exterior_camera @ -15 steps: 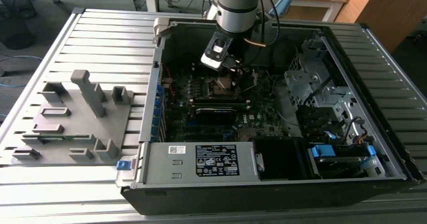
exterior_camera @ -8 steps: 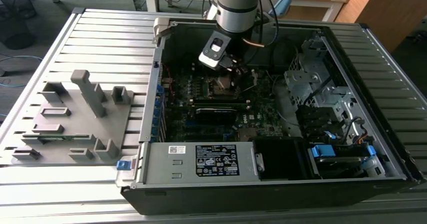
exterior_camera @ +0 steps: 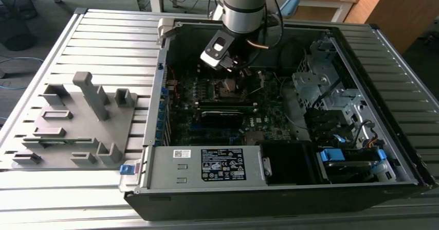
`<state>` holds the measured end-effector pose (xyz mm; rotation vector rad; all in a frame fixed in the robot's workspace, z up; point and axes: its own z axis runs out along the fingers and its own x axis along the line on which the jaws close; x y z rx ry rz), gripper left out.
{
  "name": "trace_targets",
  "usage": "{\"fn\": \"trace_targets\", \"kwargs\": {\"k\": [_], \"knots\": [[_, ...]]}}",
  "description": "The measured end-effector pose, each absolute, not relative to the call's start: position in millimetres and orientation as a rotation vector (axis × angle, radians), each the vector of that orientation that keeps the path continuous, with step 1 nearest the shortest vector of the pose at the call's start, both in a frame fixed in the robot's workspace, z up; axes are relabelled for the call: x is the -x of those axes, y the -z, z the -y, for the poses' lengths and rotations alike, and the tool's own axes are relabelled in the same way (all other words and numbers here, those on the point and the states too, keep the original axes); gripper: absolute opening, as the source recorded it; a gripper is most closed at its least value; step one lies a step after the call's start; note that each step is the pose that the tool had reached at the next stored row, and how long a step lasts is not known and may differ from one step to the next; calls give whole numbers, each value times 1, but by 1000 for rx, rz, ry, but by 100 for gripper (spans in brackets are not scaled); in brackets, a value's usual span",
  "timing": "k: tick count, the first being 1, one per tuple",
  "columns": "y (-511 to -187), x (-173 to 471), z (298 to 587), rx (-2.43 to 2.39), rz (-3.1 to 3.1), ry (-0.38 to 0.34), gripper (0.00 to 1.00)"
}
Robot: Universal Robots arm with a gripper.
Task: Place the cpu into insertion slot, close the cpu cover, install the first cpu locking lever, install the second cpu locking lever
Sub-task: 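Place the cpu into insertion slot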
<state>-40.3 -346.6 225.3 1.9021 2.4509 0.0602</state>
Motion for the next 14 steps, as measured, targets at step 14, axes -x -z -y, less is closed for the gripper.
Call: {"fn": "trace_targets", "kwargs": {"k": [14], "knots": [[-225, 40, 347, -2111, -2269, -54, 54]]}}
